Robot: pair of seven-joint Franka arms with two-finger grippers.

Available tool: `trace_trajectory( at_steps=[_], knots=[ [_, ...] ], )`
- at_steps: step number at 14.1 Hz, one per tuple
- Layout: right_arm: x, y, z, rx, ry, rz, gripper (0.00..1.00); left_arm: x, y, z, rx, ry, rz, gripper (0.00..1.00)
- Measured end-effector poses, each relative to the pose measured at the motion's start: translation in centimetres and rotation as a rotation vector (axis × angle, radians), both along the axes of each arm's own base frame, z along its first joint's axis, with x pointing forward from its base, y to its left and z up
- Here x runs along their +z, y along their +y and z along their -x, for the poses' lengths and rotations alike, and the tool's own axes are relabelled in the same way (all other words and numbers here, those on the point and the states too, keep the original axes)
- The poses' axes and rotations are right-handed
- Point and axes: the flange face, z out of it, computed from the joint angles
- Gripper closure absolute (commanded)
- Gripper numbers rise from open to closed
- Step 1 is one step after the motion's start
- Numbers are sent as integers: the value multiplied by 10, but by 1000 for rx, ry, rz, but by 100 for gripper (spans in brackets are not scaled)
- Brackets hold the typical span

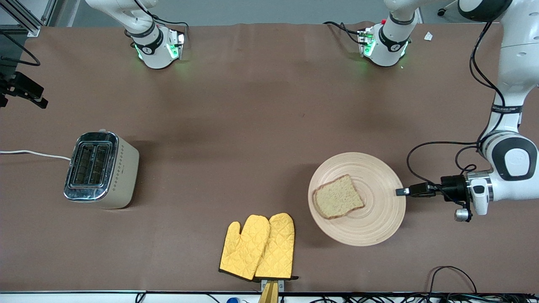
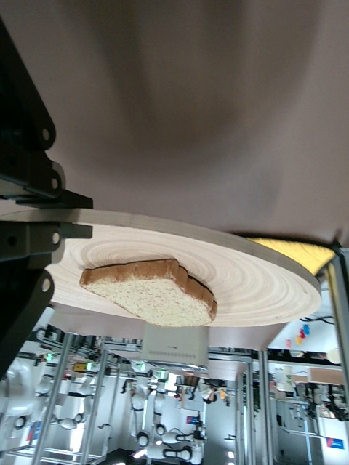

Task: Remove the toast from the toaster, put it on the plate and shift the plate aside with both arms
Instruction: 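Slide the plate with bread away from the toaster using the left gripper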

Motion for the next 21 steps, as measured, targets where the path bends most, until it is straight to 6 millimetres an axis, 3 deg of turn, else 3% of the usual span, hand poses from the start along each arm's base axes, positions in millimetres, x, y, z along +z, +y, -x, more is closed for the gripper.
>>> trace_trajectory(
  at_steps=[4,7,13,14,15,17,18,21],
  knots=[
    [0,0,0,0,0,0,0,-48,72,28,-29,29,-15,100],
    [0,0,0,0,0,0,0,-82,111,44,-6,29,-1,100],
    [0,0,0,0,3,0,0,-115,155,63,51,57,-8,99],
    [0,0,0,0,3,0,0,-117,161,64,59,60,-14,95],
    [0,0,0,0,4,0,0,-120,166,65,66,63,-20,83],
    [0,0,0,0,4,0,0,-122,172,67,73,66,-25,7],
    [0,0,0,0,4,0,0,-122,173,66,74,64,-26,0],
    [0,0,0,0,4,0,0,-111,178,57,56,38,-62,0]
  ],
)
